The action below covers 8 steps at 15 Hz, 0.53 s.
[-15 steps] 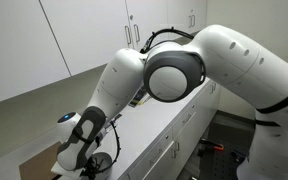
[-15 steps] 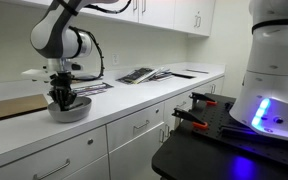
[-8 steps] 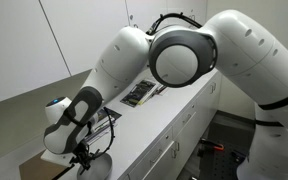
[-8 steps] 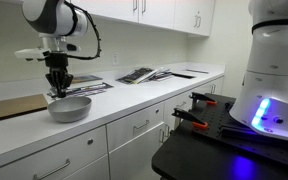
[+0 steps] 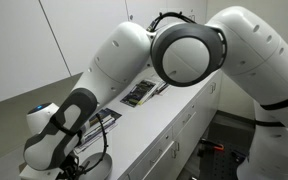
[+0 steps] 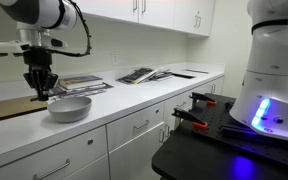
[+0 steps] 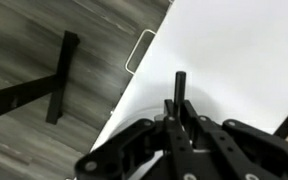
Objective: Get the pen from the grey bowl then put it on the table
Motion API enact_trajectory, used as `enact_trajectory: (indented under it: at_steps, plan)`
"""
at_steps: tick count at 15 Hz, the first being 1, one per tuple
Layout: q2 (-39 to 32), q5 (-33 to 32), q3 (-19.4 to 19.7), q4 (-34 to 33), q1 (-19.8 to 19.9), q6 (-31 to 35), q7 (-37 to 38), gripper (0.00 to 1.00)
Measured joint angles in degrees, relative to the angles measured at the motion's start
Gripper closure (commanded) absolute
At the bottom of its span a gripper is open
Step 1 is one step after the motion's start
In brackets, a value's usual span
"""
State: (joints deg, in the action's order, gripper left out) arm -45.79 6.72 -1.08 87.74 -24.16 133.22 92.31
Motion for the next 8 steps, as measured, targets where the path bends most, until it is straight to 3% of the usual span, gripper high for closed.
enact_trajectory:
  at_steps: [8]
  plan:
    - [-3.2, -2.3, -1.4, -2.3, -3.7, 0.0, -1.0, 0.97]
